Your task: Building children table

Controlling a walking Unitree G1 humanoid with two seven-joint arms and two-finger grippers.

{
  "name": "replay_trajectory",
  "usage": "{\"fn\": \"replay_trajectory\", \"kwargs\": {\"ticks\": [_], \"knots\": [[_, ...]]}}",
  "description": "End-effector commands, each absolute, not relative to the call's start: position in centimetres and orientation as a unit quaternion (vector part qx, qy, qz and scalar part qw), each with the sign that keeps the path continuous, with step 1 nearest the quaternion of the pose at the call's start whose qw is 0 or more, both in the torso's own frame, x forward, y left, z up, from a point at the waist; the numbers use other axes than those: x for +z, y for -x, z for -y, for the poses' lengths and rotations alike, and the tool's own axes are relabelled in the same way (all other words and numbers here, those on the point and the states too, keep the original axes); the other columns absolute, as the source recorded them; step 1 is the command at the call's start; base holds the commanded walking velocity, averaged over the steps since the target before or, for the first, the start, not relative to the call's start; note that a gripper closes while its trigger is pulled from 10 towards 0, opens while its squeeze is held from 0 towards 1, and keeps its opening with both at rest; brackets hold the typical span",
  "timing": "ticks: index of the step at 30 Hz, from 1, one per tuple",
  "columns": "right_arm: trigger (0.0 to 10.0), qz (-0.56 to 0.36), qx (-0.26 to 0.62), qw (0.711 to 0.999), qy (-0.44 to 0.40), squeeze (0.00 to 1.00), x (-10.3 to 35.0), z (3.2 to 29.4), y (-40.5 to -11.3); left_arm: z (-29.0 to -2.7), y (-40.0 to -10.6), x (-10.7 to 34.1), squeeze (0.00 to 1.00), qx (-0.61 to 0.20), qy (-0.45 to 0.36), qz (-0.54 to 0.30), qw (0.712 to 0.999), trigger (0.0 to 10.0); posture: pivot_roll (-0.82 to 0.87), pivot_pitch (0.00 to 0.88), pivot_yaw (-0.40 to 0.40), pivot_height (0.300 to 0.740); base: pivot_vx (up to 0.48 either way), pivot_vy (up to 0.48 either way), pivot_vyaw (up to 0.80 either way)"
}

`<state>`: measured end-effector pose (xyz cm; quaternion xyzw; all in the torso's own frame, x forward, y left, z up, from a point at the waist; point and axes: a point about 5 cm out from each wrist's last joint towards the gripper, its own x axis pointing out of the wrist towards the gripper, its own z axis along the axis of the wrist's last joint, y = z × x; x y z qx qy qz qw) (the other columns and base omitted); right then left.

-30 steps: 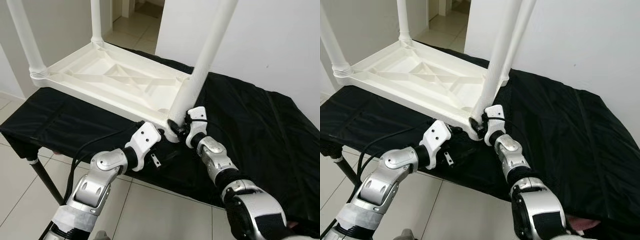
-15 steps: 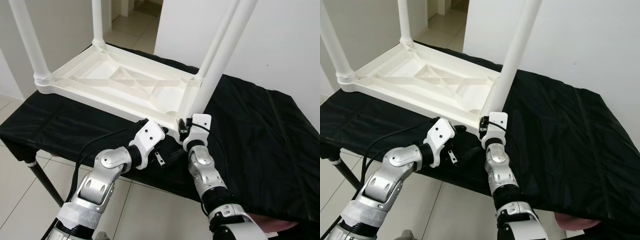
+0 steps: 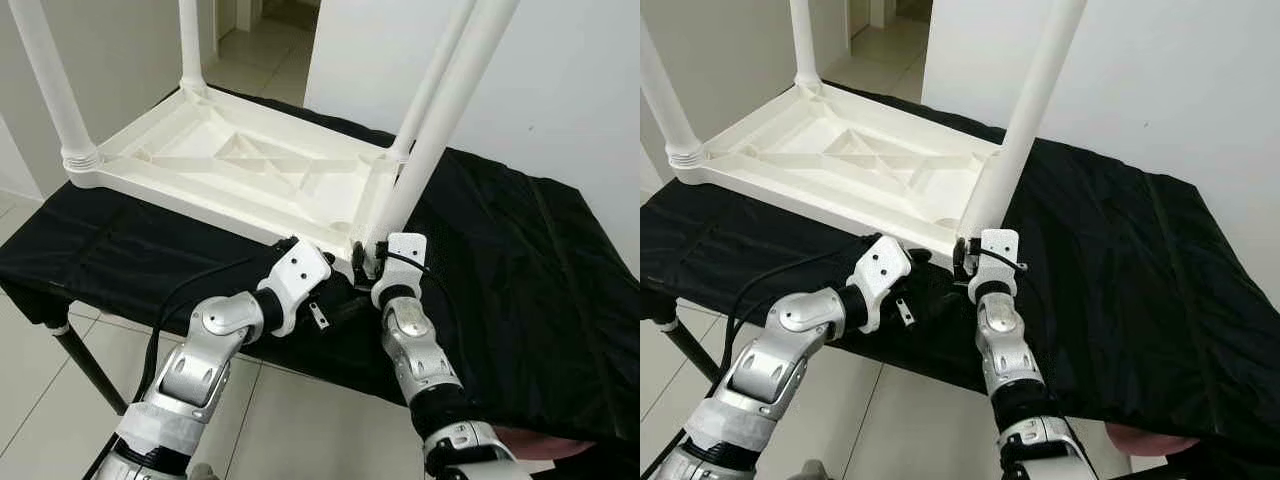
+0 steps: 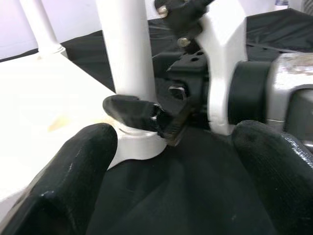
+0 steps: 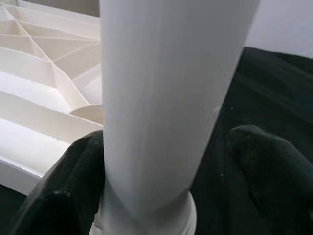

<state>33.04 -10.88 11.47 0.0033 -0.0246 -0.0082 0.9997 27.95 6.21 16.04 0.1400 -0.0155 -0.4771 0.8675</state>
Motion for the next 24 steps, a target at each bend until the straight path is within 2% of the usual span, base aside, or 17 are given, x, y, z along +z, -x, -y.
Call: {"fn": "replay_trajectory", "kwargs": {"ticks": [1, 2, 10, 15, 22, 24], "knots": [[10.0, 0.019, -0.026, 0.999, 0.009, 1.00, 11.2, 11.9, -32.9, -6.2, -28.6, 16.2, 0.00, -0.412, -0.140, 0.029, 0.900, 10.0, 0.06, 0.000, -0.143, 0.740, 0.000, 0.000, 0.00], [10.0, 0.020, -0.018, 1.000, 0.008, 0.00, 11.3, 11.9, -32.8, -6.1, -28.7, 16.3, 0.00, -0.406, -0.141, 0.031, 0.902, 10.0, 0.05, 0.000, -0.140, 0.740, 0.000, 0.000, 0.00], [10.0, 0.036, 0.028, 0.999, 0.007, 0.00, 11.5, 11.8, -31.7, -6.1, -28.9, 16.4, 0.00, -0.396, -0.140, 0.034, 0.907, 10.0, 0.04, 0.000, -0.134, 0.740, 0.000, 0.000, 0.00], [10.0, 0.027, 0.041, 0.998, 0.039, 0.00, 10.7, 12.7, -29.9, -6.2, -29.1, 16.8, 0.00, -0.394, -0.140, 0.048, 0.907, 10.0, 0.03, 0.000, -0.133, 0.740, 0.000, 0.000, 0.00], [10.0, 0.033, 0.099, 0.993, 0.047, 0.00, 10.9, 12.8, -28.0, -6.3, -29.4, 17.0, 0.00, -0.385, -0.140, 0.052, 0.911, 10.0, 0.03, 0.000, -0.129, 0.740, 0.000, 0.000, 0.00], [10.0, 0.037, 0.142, 0.988, 0.040, 0.00, 11.2, 12.6, -27.3, -6.3, -29.5, 17.0, 0.00, -0.382, -0.141, 0.055, 0.912, 10.0, 0.02, 0.000, -0.126, 0.740, 0.000, 0.000, 0.00]]}}
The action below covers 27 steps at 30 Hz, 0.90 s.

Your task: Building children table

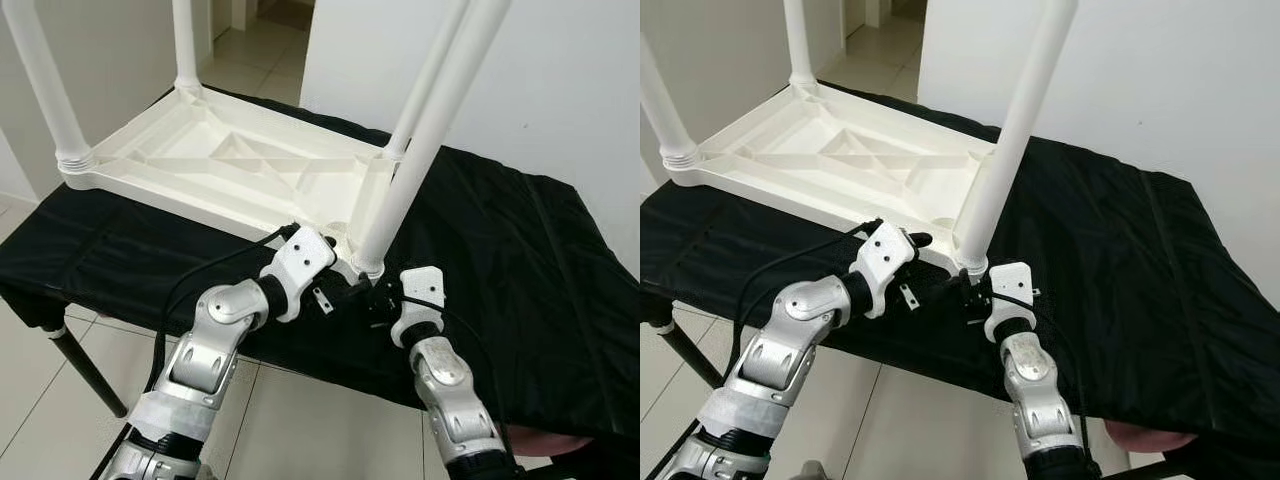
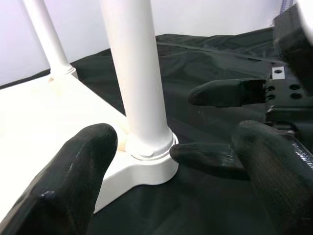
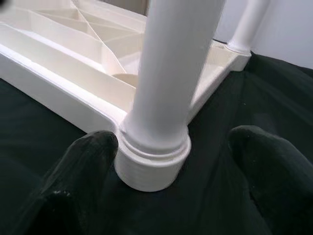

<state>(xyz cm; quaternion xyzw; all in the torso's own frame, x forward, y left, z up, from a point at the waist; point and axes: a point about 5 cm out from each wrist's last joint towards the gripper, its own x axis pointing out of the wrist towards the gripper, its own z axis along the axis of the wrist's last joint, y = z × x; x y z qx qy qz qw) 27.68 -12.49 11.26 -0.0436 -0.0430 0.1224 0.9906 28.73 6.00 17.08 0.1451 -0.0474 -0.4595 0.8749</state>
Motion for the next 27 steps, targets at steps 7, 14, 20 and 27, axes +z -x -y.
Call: {"fn": "replay_trajectory", "kwargs": {"ticks": [7, 14, 20, 27], "knots": [[10.0, 0.043, 0.299, 0.953, 0.035, 0.00, 12.1, 10.9, -25.7, -6.3, -29.6, 17.5, 0.00, -0.390, -0.141, 0.065, 0.908, 10.0, 0.02, 0.000, -0.123, 0.740, 0.000, 0.000, 0.00], [10.0, 0.052, 0.350, 0.935, 0.024, 0.00, 13.2, 10.2, -26.6, -6.2, -29.8, 18.0, 0.00, -0.395, -0.137, 0.074, 0.905, 10.0, 0.03, 0.000, -0.124, 0.740, 0.000, 0.000, 0.00], [10.0, 0.070, 0.326, 0.943, 0.012, 0.00, 14.3, 10.4, -28.9, -6.2, -29.5, 17.7, 0.00, -0.406, -0.130, 0.065, 0.902, 10.0, 0.03, 0.000, -0.135, 0.740, 0.000, 0.000, 0.00], [10.0, 0.084, 0.287, 0.954, -0.014, 0.00, 15.8, 10.8, -32.2, -8.6, -29.6, 18.2, 0.00, -0.383, -0.103, 0.055, 0.916, 10.0, 0.04, 0.032, -0.176, 0.740, 0.000, 0.000, 0.00]]}}
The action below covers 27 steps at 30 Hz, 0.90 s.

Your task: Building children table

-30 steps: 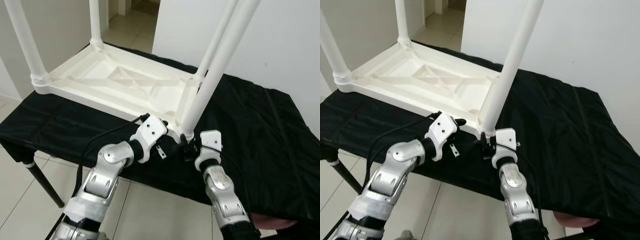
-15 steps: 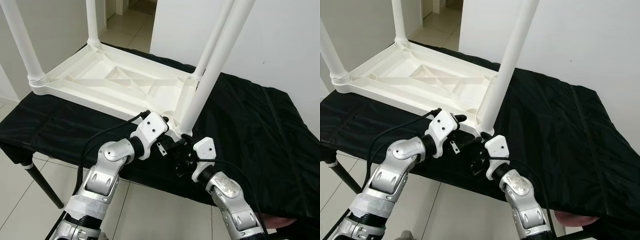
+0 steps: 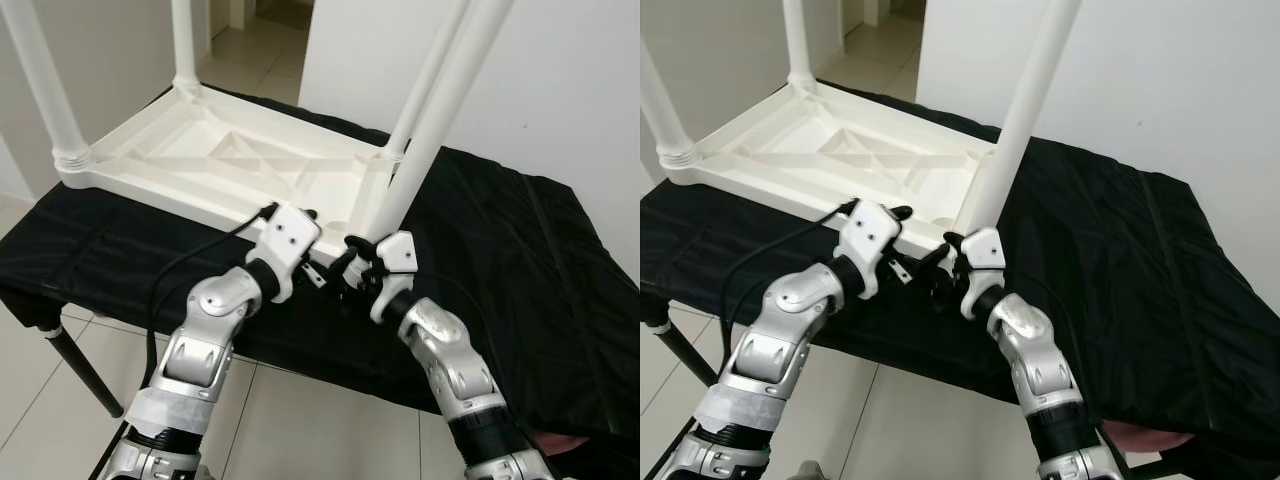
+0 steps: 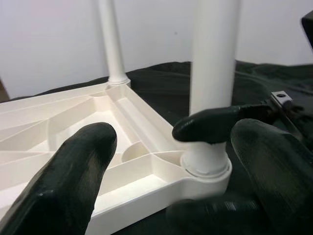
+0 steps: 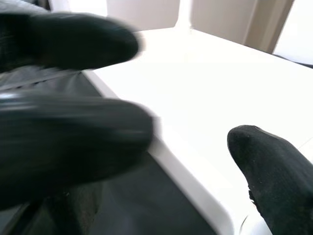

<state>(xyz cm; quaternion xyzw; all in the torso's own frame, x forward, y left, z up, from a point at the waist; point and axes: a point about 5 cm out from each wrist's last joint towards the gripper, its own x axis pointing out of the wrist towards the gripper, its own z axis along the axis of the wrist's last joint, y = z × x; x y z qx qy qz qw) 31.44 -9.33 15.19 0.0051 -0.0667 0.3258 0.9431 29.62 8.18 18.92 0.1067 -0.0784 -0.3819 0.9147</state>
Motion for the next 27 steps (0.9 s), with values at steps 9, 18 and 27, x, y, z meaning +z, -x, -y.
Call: {"fn": "replay_trajectory", "kwargs": {"ticks": [9, 18, 27], "knots": [[10.0, 0.080, 0.174, 0.981, -0.030, 0.00, 15.9, 13.6, -34.4, -9.6, -29.9, 18.0, 0.00, -0.360, -0.133, 0.055, 0.922, 10.0, 0.04, 0.049, -0.176, 0.740, 0.000, 0.000, 0.00], [10.0, 0.065, 0.024, 0.998, -0.010, 0.00, 14.7, 18.9, -34.7, -7.7, -30.9, 16.9, 0.00, -0.353, -0.146, 0.040, 0.923, 10.0, 0.00, 0.038, -0.121, 0.740, 0.000, 0.000, 0.00], [10.0, 0.058, -0.107, 0.992, 0.014, 0.00, 14.5, 23.6, -34.5, -6.3, -33.0, 17.4, 0.00, -0.335, -0.153, 0.044, 0.929, 10.0, -0.02, 0.021, -0.091, 0.740, 0.000, 0.000, 0.00]]}}
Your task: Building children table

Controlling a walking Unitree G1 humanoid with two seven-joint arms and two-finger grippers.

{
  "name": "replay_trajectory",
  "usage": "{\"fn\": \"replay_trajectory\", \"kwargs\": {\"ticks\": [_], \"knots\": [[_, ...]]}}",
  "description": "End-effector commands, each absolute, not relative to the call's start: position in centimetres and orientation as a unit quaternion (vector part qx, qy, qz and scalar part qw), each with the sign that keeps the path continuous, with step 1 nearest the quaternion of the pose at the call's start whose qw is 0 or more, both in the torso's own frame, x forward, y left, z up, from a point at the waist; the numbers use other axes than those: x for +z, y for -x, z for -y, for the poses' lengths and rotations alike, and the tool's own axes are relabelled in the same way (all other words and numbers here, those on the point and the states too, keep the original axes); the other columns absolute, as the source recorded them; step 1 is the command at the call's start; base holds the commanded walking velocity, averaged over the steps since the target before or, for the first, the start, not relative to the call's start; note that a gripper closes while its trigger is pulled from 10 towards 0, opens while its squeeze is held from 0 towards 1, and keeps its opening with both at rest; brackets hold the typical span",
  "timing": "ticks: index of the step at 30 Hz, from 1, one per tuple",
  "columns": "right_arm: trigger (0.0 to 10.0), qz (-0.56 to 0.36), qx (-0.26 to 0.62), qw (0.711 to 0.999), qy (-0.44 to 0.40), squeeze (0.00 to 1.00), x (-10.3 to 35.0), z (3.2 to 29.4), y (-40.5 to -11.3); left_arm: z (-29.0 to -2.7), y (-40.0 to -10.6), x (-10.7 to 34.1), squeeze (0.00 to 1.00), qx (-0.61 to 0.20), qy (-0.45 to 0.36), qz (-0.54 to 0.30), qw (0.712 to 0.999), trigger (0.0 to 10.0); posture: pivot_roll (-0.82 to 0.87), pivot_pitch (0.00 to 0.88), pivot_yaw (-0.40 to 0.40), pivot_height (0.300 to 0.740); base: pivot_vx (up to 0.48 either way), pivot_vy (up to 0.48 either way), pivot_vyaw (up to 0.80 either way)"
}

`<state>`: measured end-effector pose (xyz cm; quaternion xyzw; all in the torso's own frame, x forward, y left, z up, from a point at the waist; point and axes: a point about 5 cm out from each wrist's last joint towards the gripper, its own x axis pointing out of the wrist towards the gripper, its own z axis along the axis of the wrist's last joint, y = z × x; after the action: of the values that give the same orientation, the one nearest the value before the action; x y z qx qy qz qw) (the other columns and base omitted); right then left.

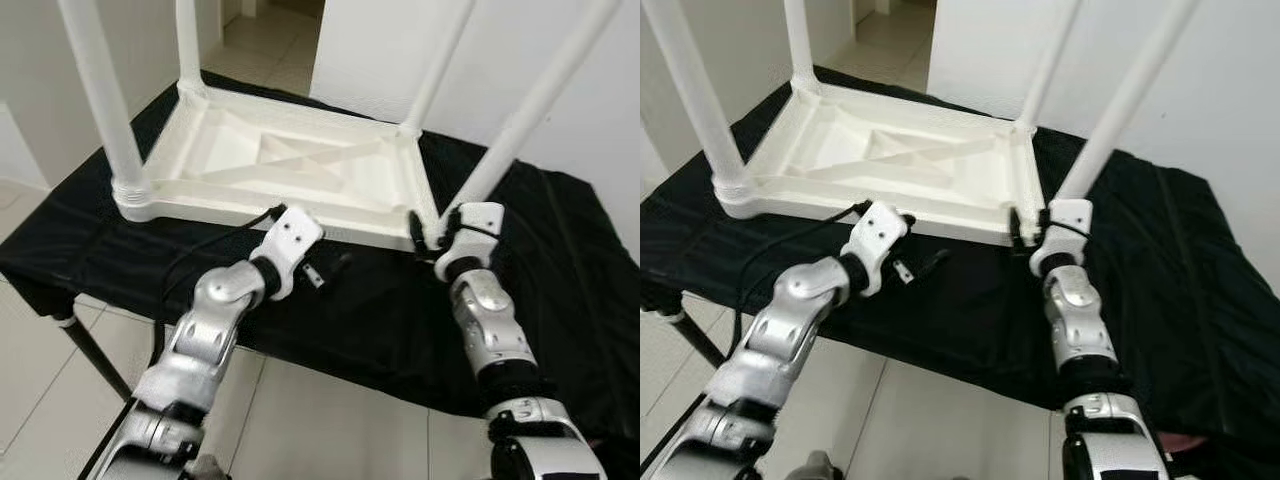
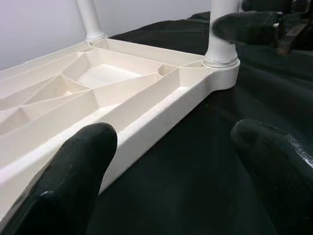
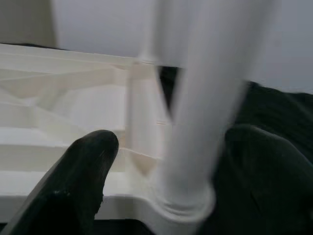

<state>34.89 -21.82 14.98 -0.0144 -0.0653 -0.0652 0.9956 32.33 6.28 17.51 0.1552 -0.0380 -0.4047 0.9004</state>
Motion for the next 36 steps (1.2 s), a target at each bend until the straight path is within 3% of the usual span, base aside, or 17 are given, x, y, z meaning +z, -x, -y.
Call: {"fn": "replay_trajectory", "kwargs": {"ticks": [1, 4, 7, 12, 19, 28, 36], "knots": [[10.0, 0.058, -0.107, 0.992, 0.014, 0.00, 14.5, 23.6, -34.5, -6.3, -33.0, 17.4, 0.00, -0.335, -0.153, 0.044, 0.929, 10.0, -0.02, 0.021, -0.091, 0.740, 0.000, 0.000, 0.00], [10.0, 0.061, -0.116, 0.991, 0.020, 0.00, 14.6, 24.0, -34.4, -6.2, -33.1, 17.5, 0.00, -0.334, -0.153, 0.046, 0.929, 10.0, -0.03, 0.012, -0.079, 0.740, 0.000, 0.000, 0.00], [10.0, 0.065, -0.177, 0.982, 0.025, 0.00, 14.6, 26.2, -34.0, -5.7, -33.8, 17.6, 0.00, -0.332, -0.165, 0.051, 0.927, 10.0, -0.06, 0.000, -0.069, 0.740, 0.000, 0.000, 0.00], [10.0, 0.068, -0.190, 0.979, 0.017, 0.00, 14.6, 26.6, -33.9, -5.6, -34.6, 17.7, 0.00, -0.326, -0.178, 0.058, 0.927, 10.0, -0.06, 0.000, -0.073, 0.740, 0.000, 0.000, 0.00], [10.0, 0.077, -0.076, 0.994, -0.017, 0.00, 13.9, 22.3, -34.0, -6.6, -36.2, 17.2, 0.00, -0.301, -0.212, 0.030, 0.929, 10.0, -0.05, 0.000, -0.070, 0.740, 0.000, 0.000, 0.00], [10.0, 0.107, 0.046, 0.992, -0.049, 0.00, 14.2, 17.9, -32.6, -7.6, -38.5, 17.2, 0.00, -0.243, -0.252, -0.012, 0.937, 10.0, -0.05, 0.000, -0.049, 0.740, 0.000, 0.000, 0.00], [10.0, 0.107, 0.083, 0.989, -0.056, 0.00, 14.3, 16.5, -31.9, -8.4, -39.7, 17.5, 0.00, -0.215, -0.267, -0.032, 0.939, 10.0, -0.07, 0.000, -0.041, 0.740, 0.000, 0.000, 0.00]]}}
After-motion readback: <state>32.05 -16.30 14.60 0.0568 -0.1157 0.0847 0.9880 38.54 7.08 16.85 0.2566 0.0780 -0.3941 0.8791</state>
